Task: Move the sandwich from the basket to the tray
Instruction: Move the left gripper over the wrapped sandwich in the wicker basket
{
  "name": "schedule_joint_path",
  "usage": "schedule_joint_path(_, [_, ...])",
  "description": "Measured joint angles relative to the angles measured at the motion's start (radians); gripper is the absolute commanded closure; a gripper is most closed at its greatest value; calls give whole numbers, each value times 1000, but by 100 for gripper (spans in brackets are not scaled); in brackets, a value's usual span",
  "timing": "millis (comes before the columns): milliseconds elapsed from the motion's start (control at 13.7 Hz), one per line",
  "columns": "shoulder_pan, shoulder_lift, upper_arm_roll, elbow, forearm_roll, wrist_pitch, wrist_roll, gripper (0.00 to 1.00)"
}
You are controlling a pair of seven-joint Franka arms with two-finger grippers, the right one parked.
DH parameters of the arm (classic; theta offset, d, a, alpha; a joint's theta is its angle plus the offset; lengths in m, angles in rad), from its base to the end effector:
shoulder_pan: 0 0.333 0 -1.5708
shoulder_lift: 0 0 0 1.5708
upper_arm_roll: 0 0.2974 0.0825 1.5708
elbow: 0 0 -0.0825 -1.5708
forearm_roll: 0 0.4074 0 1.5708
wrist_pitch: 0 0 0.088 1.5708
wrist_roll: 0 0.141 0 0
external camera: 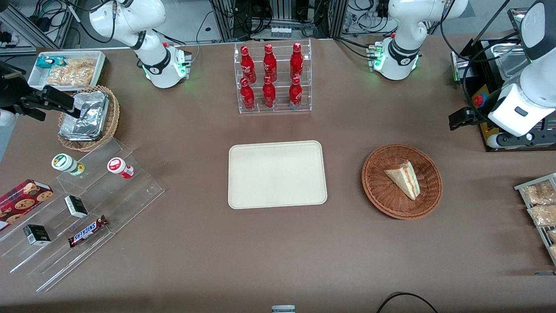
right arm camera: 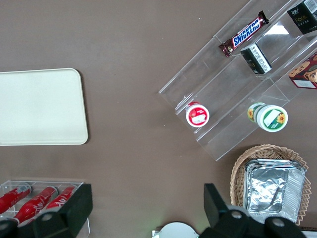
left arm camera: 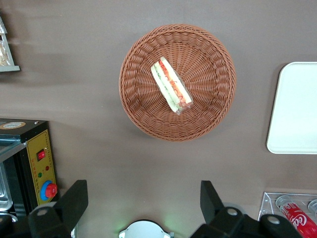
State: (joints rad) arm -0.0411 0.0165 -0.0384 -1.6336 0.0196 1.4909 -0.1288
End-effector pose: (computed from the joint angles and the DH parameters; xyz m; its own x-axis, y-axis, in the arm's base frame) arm 0.5630 -0.0418 0.5258 0.9866 0.0517 -0.1548 0.0462 -0.9982 -0.0391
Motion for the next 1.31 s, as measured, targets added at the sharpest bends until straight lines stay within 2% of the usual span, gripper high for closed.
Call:
schedule_joint_path(511, [0, 17, 0, -19, 0, -1, 13, 0])
schedule_joint_path(1314, [-1, 143, 0, -82, 0, 39, 15, 0])
